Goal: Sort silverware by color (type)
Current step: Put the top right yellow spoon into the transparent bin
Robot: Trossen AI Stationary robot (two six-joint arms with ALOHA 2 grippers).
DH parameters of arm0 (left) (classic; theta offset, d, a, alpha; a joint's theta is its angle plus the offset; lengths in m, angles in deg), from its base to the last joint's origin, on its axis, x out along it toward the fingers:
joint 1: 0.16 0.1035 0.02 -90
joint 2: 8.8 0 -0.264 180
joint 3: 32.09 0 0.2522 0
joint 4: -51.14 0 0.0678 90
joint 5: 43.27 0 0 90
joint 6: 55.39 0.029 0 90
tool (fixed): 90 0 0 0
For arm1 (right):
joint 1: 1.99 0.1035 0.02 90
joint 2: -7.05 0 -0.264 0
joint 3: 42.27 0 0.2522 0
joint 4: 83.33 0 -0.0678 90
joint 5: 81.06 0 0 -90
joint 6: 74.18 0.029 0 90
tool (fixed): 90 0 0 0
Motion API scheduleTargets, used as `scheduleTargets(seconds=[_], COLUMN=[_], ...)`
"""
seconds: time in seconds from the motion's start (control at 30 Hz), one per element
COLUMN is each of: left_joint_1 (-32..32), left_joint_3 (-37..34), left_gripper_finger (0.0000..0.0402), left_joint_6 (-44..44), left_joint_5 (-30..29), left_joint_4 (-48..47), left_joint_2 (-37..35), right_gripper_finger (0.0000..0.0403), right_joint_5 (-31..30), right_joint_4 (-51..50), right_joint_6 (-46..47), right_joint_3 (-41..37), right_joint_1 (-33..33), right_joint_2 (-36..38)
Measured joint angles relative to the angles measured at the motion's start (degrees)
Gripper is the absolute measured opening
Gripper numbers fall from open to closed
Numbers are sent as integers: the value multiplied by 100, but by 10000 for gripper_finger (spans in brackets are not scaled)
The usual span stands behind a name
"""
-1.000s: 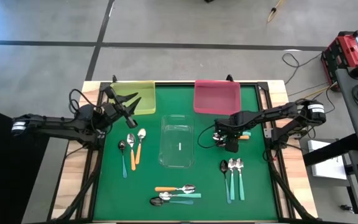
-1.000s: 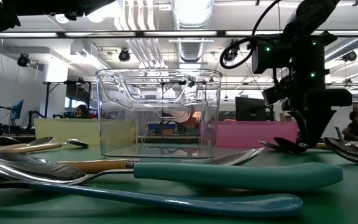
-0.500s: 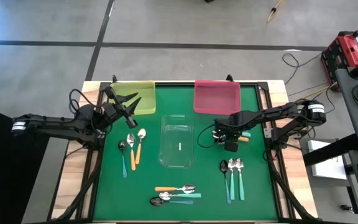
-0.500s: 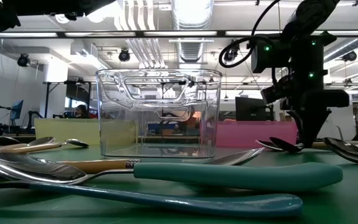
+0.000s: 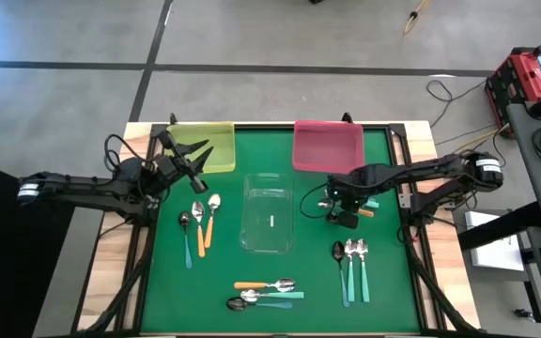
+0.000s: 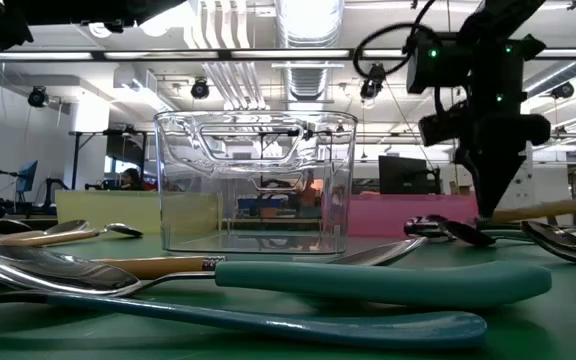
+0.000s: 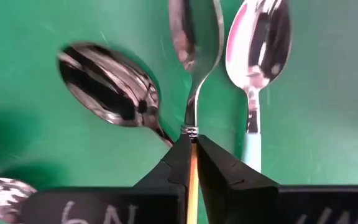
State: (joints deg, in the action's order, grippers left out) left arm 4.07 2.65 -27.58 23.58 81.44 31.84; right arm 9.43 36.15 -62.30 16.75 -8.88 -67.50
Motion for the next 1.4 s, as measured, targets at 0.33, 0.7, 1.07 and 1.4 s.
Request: scheduleTargets(seconds=[0.33, 0.7, 1.07, 1.4], left_joint_1=[1, 0, 0, 0], left_joint_3=[0, 0, 0, 0], left_gripper_finger=[77, 77, 77, 77], left_joint_6=[-3, -42, -42, -44], left_joint_5=[0, 2, 2, 2], left_joint_4=[0, 2, 2, 1], left_joint_2=[0, 0, 0, 14], right_gripper_finger=[7, 26, 153, 171], right_joint_5=[-74, -304, -362, -492], right_joint_4=[53, 427, 428, 435], right_joint_6=[216, 284, -332, -291], right_joint_3=[-2, 7, 6, -4], right_joint_1=[0, 0, -2, -2], right_joint_2=[114, -398, -433, -970])
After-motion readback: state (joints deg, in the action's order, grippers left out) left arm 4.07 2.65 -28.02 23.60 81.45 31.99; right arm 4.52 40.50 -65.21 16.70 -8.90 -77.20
